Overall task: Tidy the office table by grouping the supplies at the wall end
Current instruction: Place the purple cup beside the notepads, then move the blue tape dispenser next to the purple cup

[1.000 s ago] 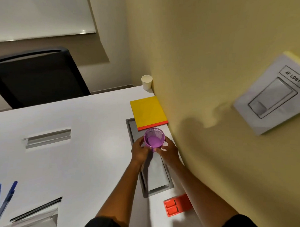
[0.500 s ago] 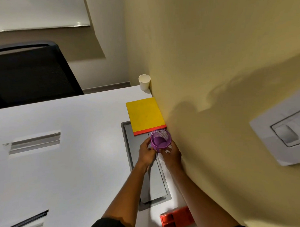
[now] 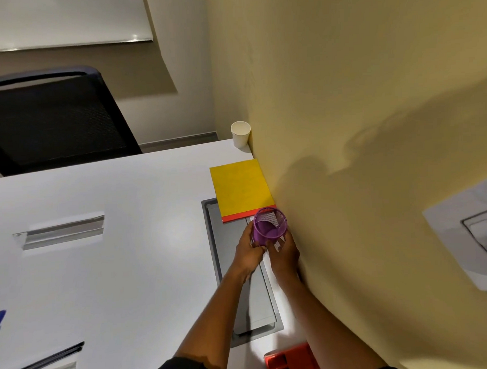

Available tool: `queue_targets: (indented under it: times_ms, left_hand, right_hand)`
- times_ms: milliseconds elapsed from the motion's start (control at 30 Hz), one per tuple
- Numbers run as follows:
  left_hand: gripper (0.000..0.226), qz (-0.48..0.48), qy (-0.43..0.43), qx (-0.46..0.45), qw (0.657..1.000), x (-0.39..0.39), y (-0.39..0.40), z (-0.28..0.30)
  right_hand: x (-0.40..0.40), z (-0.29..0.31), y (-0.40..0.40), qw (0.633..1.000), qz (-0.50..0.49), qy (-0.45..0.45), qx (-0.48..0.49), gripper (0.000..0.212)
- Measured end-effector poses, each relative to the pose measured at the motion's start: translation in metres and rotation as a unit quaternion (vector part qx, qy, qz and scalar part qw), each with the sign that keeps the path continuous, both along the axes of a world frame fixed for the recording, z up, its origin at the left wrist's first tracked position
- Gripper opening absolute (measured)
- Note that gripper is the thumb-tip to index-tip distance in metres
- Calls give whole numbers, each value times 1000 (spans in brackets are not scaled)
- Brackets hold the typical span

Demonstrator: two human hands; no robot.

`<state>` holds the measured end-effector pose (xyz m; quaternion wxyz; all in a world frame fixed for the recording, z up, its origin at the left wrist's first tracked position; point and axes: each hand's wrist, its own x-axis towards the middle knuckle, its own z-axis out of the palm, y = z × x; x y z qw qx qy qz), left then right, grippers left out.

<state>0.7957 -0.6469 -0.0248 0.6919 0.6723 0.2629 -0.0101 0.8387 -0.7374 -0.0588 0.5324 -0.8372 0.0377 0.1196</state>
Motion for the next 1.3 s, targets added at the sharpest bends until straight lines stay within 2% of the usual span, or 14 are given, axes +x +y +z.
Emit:
queue_targets:
  times_ms: [133, 300, 400, 500, 600, 667, 733, 867, 1033, 1300]
  left_hand:
    - [68, 22, 37, 34, 998, -15, -3, 1]
    - [72, 37, 61, 161, 984, -58, 3, 4]
    - [77, 27, 78, 279, 957, -89, 11, -3]
    - [79, 23, 121, 393, 911, -122, 19, 1]
    - [79, 46, 160, 463, 871, -159, 30, 11]
    - [77, 76, 187, 496, 844, -190, 38, 14]
    - [75, 99, 218, 512, 825, -222, 47, 18]
    - [75, 148, 267, 529, 792, -297, 62, 21]
    - [76, 215, 343, 496, 768, -381, 72, 22]
    - [77, 269, 435, 430, 744, -477, 76, 17]
  right_hand:
    - [-9, -3, 1, 999, -42, 23, 4, 62]
    - [-42, 0, -4, 998, -39, 13, -36, 52]
    - [-68, 5, -1, 998, 28, 13, -46, 54]
    - [-90, 13, 6, 984, 146, -39, -89, 65]
    - [-110, 15, 14, 942, 250, -155, -161, 76]
    - [-121, 16, 24, 909, 306, -187, -214, 85]
    - [-133, 24, 38, 881, 356, -177, -256, 89]
    - [-175, 46, 69, 841, 423, -237, -239, 86]
    - [-238, 65, 107, 790, 509, -276, -204, 82]
    - [-334, 74, 156, 716, 607, -296, -176, 87]
